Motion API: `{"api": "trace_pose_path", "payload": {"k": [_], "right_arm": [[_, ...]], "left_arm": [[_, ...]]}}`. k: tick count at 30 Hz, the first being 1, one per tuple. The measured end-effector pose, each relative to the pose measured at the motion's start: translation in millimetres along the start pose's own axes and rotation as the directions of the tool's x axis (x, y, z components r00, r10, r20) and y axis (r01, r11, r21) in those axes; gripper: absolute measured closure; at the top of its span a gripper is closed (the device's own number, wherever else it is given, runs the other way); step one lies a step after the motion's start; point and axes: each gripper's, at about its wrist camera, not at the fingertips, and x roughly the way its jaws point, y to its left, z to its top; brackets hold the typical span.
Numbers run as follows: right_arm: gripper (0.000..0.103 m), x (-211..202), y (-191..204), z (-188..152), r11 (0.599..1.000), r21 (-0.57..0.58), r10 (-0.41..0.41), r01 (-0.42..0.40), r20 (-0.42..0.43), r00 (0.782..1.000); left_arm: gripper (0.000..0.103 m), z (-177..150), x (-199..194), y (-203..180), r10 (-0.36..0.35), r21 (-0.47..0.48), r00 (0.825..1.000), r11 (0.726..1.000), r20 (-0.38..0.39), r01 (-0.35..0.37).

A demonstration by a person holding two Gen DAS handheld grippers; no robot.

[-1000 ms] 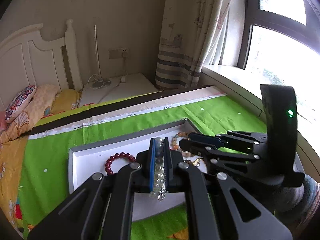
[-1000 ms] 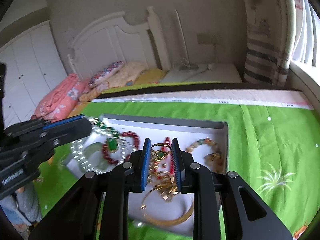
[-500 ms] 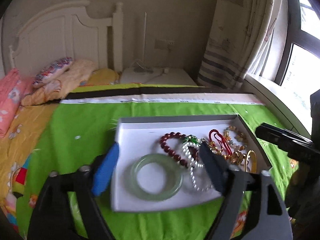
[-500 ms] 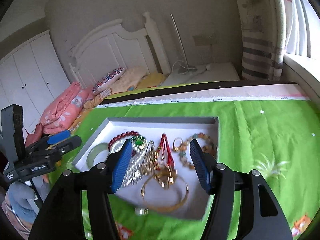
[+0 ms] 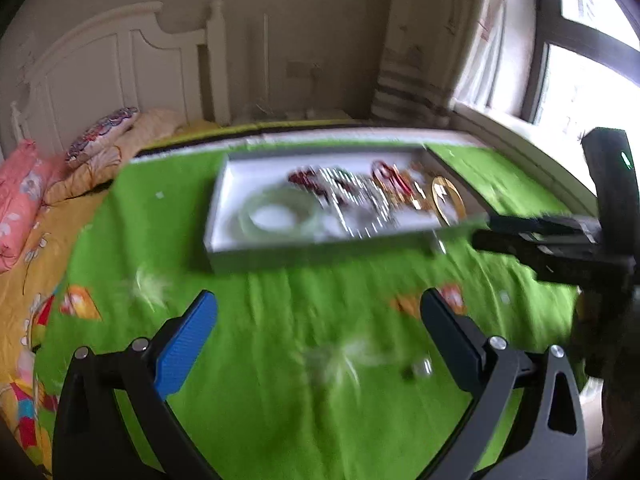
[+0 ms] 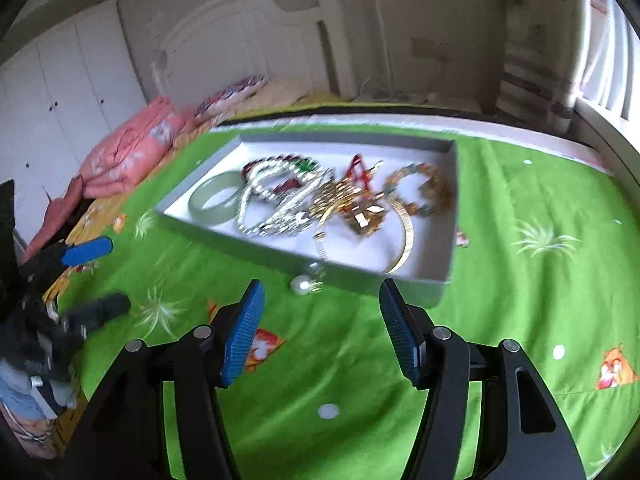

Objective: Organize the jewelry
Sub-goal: 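Move the left gripper to the loose white pearl on the sheet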

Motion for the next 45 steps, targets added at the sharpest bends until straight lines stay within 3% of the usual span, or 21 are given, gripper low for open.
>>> {"api": "trace_pose_path", "payload": {"k": [10, 13, 16, 22, 23, 25, 27, 41, 45], "right_arm": [[0.046, 22, 18, 1, 0.998, -0.037, -0.054, 0.051, -0.072, 0.996], [0.051, 28, 19, 2, 0.997, -0.039, -0.065, 0.062, -0.094, 0.993], [0.062, 34, 22, 4, 0.997, -0.043, -0.067, 0.063, -0.114, 0.991], [0.064, 42, 31, 7, 0.992, -0.071, -0.109, 0.102, -0.117, 0.987], [0.068, 43, 32, 6, 0.99, -0.079, -0.127, 0.118, -0.116, 0.985], [0.078, 43, 34, 5, 0.983, -0.089, -0.169, 0.16, -0.109, 0.98], [0.086, 41, 32, 4, 0.985, -0.081, -0.159, 0.151, -0.103, 0.982], [0.087, 17, 18, -7, 0.996, -0.026, -0.087, 0.086, -0.051, 0.995], [0.087, 12, 18, -8, 0.997, -0.021, -0.072, 0.071, -0.035, 0.997]], "left_arm": [[0.003, -38, 5, -20, -0.03, 0.117, 0.998, 0.992, -0.046, 0.035], [0.003, -38, 9, -20, -0.04, 0.133, 0.998, 0.99, -0.053, 0.047], [0.003, -39, 7, -20, -0.053, 0.138, 0.998, 0.989, -0.045, 0.059], [0.004, -42, 4, -24, -0.087, 0.154, 0.995, 0.984, -0.05, 0.094], [0.004, -42, 4, -25, -0.097, 0.159, 0.994, 0.982, -0.055, 0.104], [0.012, -42, 4, -29, -0.119, 0.165, 0.991, 0.978, -0.067, 0.129], [0.023, -42, 6, -32, -0.136, 0.17, 0.987, 0.974, -0.086, 0.149], [0.052, -33, 20, -46, -0.166, 0.18, 0.975, 0.965, -0.15, 0.192], [0.068, -31, 23, -50, -0.144, 0.195, 0.978, 0.966, -0.151, 0.172]]}}
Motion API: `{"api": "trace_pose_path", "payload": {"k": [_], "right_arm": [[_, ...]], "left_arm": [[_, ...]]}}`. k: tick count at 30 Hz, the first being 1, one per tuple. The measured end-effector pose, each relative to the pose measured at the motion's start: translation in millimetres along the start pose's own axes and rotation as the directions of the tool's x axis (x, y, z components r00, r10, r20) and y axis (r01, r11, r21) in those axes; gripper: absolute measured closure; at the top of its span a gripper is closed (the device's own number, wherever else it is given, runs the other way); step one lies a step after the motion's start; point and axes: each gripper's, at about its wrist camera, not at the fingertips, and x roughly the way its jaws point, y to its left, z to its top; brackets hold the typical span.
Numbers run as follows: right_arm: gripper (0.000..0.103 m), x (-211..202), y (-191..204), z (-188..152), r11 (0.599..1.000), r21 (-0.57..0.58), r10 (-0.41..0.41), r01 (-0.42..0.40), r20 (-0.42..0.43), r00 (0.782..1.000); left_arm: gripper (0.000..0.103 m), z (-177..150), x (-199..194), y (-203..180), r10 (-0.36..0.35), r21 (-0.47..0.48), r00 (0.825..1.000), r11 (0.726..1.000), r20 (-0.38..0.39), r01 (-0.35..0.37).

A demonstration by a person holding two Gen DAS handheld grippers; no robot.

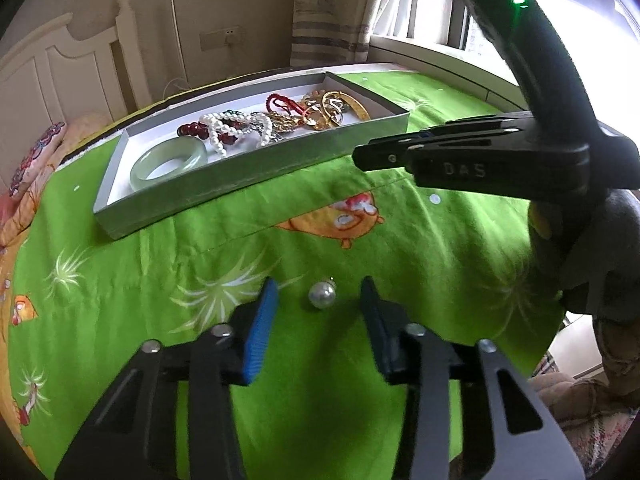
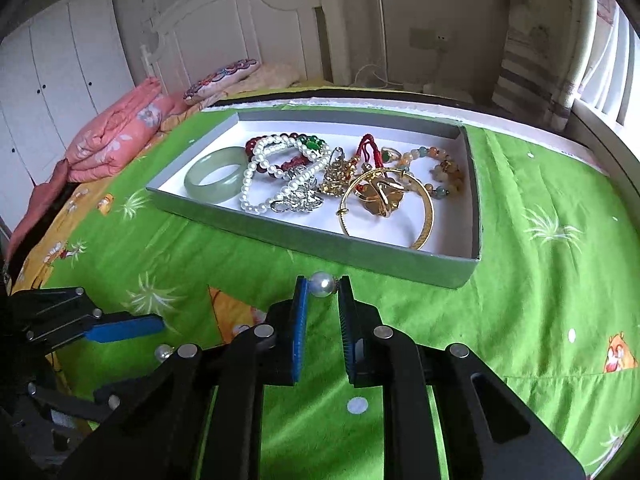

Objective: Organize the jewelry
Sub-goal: 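Move the left gripper to the loose white pearl on the sheet, then grasp the white pearl with the left gripper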

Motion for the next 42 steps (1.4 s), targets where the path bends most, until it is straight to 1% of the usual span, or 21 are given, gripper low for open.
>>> {"api": "trace_pose_path", "payload": {"k": [1, 2, 3, 10, 21, 29, 37, 42], "right_arm": [[0.087, -1, 0, 0, 1.0, 0.001, 0.003, -0.003, 0.003, 1.0], [0.087, -2, -1, -1, 1.0, 0.003, 0.005, -0.005, 0.006, 1.0], [0.087, -3, -1, -1, 1.0, 0.004, 0.008, -0.008, 0.009, 1.0], [0.087, -6, -5, -2, 1.0, 0.017, 0.022, -0.022, 0.025, 0.999], [0.087, -11, -5, -2, 0.999, 0.017, 0.035, -0.035, 0.049, 0.998], [0.087, -17, -5, 0, 0.998, 0.01, 0.056, -0.058, 0.093, 0.994], [0.087, -21, 1, 9, 0.998, -0.006, 0.062, -0.062, 0.159, 0.985], [0.087, -15, 10, 22, 0.998, -0.034, 0.062, -0.056, 0.2, 0.978]], "left_arm": [[0.075, 1, 0, 0, -0.001, 0.001, 1.0, 1.0, 0.0, 0.001], [0.08, 1, 0, 0, -0.002, 0.007, 1.0, 1.0, 0.0, 0.002], [0.09, 0, 0, -1, -0.001, 0.011, 1.0, 1.0, -0.001, 0.001], [0.09, 0, -2, -2, -0.003, 0.006, 1.0, 1.0, 0.011, 0.003], [0.09, 9, -5, 0, 0.029, 0.011, 0.999, 1.0, 0.021, -0.029], [0.09, 19, -3, 6, 0.058, 0.007, 0.998, 0.998, 0.034, -0.059], [0.09, 40, -1, 25, 0.101, -0.061, 0.991, 0.993, 0.087, -0.096], [0.09, 63, 3, 44, 0.121, -0.152, 0.982, 0.983, 0.144, -0.099]]}}
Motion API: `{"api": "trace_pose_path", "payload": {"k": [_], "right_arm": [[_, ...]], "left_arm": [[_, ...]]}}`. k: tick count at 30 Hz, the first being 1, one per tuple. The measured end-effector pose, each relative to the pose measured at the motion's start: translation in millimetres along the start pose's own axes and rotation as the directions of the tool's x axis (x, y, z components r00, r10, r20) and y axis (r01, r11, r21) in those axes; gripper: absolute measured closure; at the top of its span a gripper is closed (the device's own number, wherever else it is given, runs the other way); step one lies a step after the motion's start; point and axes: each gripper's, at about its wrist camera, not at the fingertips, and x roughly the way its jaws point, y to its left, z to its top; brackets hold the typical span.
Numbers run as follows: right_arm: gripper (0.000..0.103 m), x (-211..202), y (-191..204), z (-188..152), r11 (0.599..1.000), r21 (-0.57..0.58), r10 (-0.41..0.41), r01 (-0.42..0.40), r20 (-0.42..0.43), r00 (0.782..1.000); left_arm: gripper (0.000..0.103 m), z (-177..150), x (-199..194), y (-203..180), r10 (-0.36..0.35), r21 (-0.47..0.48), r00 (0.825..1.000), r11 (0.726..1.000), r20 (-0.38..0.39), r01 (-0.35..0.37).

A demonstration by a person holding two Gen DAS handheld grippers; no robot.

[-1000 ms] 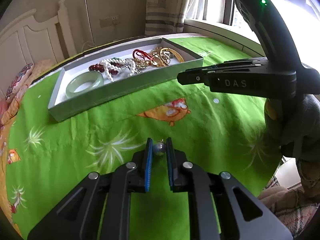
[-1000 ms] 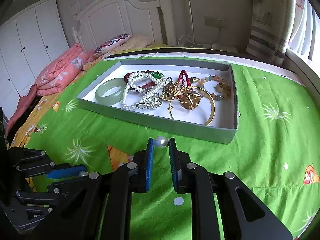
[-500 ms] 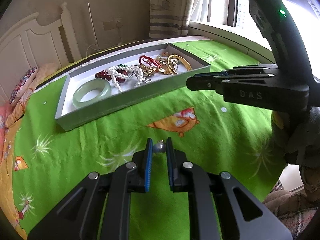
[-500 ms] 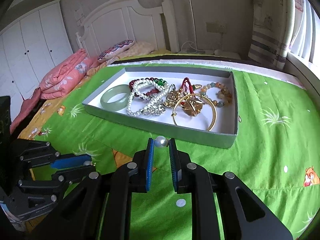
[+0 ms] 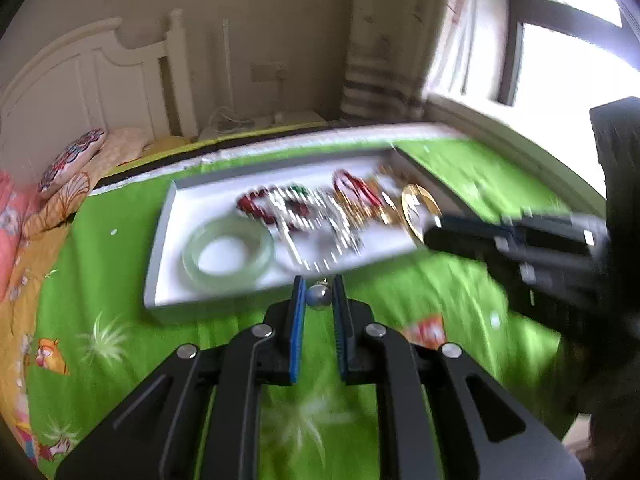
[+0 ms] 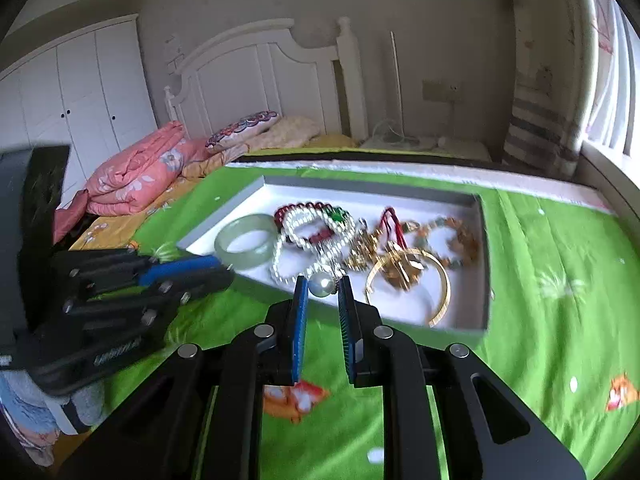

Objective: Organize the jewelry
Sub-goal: 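Grasp the white pearl with the left gripper, then drop the white pearl into the tray by opening the left gripper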

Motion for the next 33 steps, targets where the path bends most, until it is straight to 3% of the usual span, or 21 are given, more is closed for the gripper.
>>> {"api": "trace_pose_path", "payload": {"k": [8, 9, 10, 12, 14, 16, 19, 21, 26, 30, 33], "right_arm": [[0.086, 24, 1, 16, 1.0, -0.001, -0.004, 0.004, -0.003, 1.0], [0.082, 25, -2, 16, 1.0, 0.015, -0.009, 0.009, -0.005, 1.0], [0.079, 25, -6, 16, 0.999, 0.034, -0.004, 0.005, -0.005, 1.0], [0.061, 21, -13, 15, 0.997, 0.075, 0.003, -0.004, 0.014, 1.0], [0.054, 17, -20, 14, 0.994, 0.106, 0.002, -0.006, 0.038, 0.999], [0.054, 13, -22, 13, 0.993, 0.121, -0.006, -0.001, 0.059, 0.998], [0.047, 9, -23, 12, 0.991, 0.131, -0.042, 0.031, 0.076, 0.996], [0.029, 8, -25, 12, 0.988, 0.145, -0.071, 0.059, 0.083, 0.994], [0.017, 10, -22, 14, 0.983, 0.133, -0.138, 0.128, 0.073, 0.988], [0.017, 16, -21, 13, 0.977, 0.13, -0.176, 0.169, 0.042, 0.984], [0.017, 16, -24, 12, 0.973, 0.143, -0.19, 0.183, 0.034, 0.981]], "left_arm": [[0.088, 28, 34, 27, 0.014, -0.136, 1.0, 0.991, 0.016, -0.012], [0.073, 29, 37, 28, 0.015, -0.149, 1.0, 0.989, 0.018, -0.012], [0.046, 30, 38, 29, 0.015, -0.161, 1.0, 0.987, 0.027, -0.011], [0.021, 29, 31, 31, 0.041, -0.189, 0.996, 0.982, 0.082, -0.025], [0.016, 28, 28, 32, 0.048, -0.207, 0.993, 0.978, 0.107, -0.025], [0.006, 26, 28, 35, 0.047, -0.237, 0.992, 0.971, 0.121, -0.017], [0.002, 23, 26, 38, 0.07, -0.264, 0.99, 0.964, 0.119, -0.036], [0.002, 23, 26, 40, 0.106, -0.28, 0.989, 0.957, 0.105, -0.072], [0.002, 23, 29, 40, 0.208, -0.25, 0.977, 0.949, 0.044, -0.19], [0.002, 23, 26, 28, 0.269, -0.164, 0.961, 0.953, 0.062, -0.256], [0.002, 23, 26, 25, 0.276, -0.147, 0.96, 0.953, 0.055, -0.265]]}}
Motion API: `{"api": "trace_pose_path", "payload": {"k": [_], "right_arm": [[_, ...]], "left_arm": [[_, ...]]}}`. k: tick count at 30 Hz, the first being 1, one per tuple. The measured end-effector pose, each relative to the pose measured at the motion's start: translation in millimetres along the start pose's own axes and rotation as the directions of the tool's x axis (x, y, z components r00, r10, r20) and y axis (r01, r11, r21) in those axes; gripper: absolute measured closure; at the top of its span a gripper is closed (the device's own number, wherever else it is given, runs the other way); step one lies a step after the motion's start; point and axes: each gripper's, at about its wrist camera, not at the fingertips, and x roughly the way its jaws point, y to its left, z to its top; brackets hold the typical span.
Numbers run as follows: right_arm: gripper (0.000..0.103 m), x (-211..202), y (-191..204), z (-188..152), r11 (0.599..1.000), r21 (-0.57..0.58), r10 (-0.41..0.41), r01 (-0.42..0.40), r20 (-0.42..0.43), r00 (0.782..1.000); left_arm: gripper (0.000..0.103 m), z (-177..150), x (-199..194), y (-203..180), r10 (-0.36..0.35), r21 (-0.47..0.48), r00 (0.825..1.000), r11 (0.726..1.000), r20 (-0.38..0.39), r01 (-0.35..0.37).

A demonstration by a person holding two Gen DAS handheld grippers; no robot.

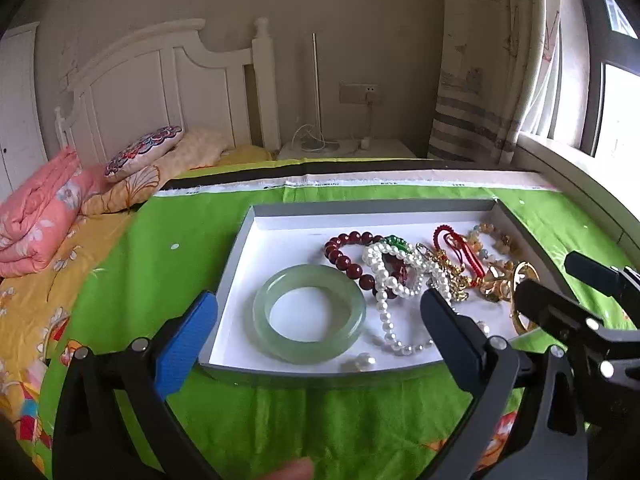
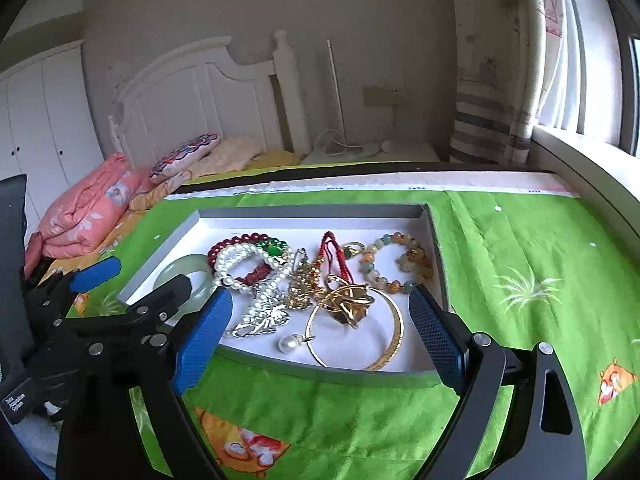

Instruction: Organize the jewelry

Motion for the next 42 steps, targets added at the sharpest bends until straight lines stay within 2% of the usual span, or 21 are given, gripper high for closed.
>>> {"api": "trace_pose_path", "payload": {"k": [7, 42], "right_arm": [[0.017, 3.7, 1.2, -1.0, 1.0, -0.002, -0.021, 0.021, -0.024, 0.999], [0.017, 6.5, 3.1, -5.2, 1.0, -0.001, -0.026, 0.026, -0.035, 0.999]], "left_arm": [[0.002, 0.0, 4.1, 10.5, -0.017, -0.041, 1.0, 0.999, -0.024, 0.016], [0.002, 0.6, -3.2, 10.2, -0.012, -0.035, 1.0, 0.999, -0.006, 0.012]]}}
